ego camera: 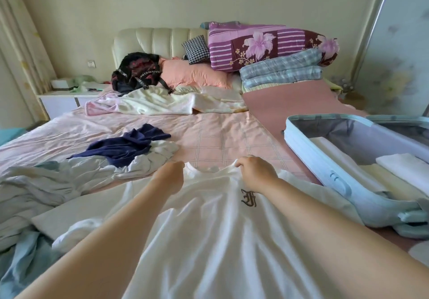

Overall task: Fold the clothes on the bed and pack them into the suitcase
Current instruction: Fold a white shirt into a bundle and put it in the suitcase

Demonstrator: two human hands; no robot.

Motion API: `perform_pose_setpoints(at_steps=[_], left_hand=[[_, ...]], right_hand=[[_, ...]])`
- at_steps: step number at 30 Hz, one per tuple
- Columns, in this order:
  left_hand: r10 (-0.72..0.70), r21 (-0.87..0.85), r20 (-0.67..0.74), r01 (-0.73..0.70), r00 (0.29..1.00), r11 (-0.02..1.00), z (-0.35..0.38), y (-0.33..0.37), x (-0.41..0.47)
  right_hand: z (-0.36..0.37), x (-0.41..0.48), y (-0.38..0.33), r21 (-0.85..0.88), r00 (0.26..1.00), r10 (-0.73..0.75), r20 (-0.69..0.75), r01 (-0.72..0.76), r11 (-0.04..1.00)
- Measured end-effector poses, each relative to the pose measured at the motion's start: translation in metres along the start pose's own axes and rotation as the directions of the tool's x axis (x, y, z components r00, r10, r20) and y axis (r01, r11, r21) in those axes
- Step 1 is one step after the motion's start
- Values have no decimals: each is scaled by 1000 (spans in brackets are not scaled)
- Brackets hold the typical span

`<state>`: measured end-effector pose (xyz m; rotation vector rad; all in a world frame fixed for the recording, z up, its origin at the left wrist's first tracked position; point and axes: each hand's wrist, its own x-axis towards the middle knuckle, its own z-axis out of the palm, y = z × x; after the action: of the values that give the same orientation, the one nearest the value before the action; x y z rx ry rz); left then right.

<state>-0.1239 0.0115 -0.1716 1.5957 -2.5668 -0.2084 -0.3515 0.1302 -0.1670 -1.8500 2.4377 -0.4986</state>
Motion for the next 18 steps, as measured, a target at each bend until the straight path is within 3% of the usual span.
perform_pose_setpoints(at_steps=[5,9,11,15,16,18], left_hand=[[-62,140,89,49,994,989,24,-22,60],[-47,140,114,31,992,990,35,-28,87],[-35,164,160,8,986,986,33,-28,95],[-37,268,263,-37,964,963,16,-27,101],[-49,296,264,-32,963,955,12,-29,103],[-102,352,197,27,975,935,4,-30,104]], right_hand=[[27,59,23,-62,998,26,-63,-30,998],[41,90,37,-57,984,133,-117,-140,988],[45,98,42,-113,983,167,-79,-175,978],[41,102,51,-144,959,172,225,-142,979],[37,102,53,-129,957,179,227,-153,980],[28,104,54,-102,972,219,81,-210,972]])
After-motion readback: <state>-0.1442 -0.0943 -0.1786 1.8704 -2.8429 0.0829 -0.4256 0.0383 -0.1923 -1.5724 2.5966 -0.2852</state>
